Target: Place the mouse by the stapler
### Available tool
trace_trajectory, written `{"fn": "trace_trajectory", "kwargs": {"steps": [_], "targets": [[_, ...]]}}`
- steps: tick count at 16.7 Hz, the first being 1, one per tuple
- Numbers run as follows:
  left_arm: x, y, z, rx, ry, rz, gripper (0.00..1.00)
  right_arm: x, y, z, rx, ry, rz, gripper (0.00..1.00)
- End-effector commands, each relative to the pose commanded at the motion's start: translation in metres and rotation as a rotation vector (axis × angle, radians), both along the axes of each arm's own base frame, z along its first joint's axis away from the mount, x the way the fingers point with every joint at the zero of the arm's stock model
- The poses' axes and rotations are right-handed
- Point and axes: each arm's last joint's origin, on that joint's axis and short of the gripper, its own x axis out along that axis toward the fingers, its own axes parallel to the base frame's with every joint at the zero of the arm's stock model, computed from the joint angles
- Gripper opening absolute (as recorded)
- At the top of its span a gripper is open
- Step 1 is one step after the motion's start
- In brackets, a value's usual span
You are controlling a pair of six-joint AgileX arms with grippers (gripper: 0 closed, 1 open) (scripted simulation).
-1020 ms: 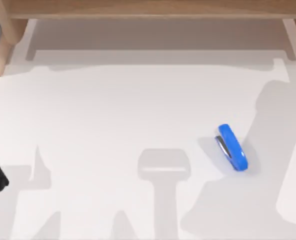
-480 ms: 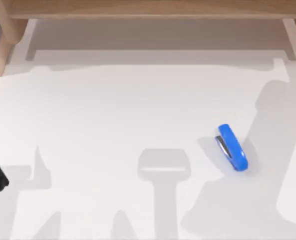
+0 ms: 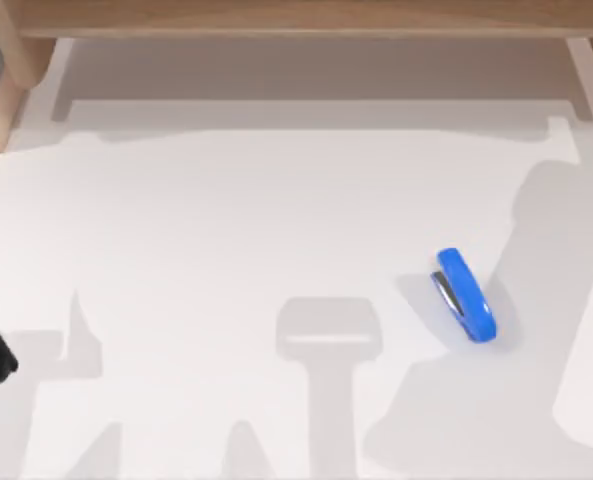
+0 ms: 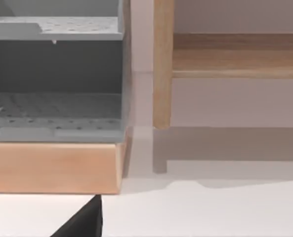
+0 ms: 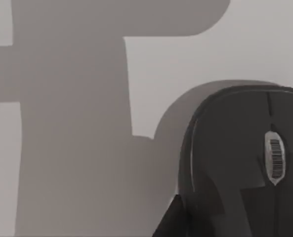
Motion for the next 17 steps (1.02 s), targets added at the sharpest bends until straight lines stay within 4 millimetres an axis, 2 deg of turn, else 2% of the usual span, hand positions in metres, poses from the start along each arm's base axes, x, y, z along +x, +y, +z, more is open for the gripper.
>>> {"fn": "trace_trajectory", "kwargs": {"steps": [6,7,13,17], "targets": [[0.0,0.0,0.0,0.0,0.0,0.0,1.0,-0.001,-0.001,0.0,0.0,-0.001,-0.005,0.0],[0.0,0.0,0.0,0.0,0.0,0.0,1.0,-0.001,-0.002,0.005,-0.003,-0.008,-0.007,0.0],[0.0,0.0,0.0,0.0,0.0,0.0,1.0,-0.019,0.0,0.053,-0.03,-0.041,-0.055,0.0],[0.0,0.0,0.0,0.0,0.0,0.0,1.0,-0.033,0.023,0.098,-0.052,-0.114,-0.082,0.0]]}}
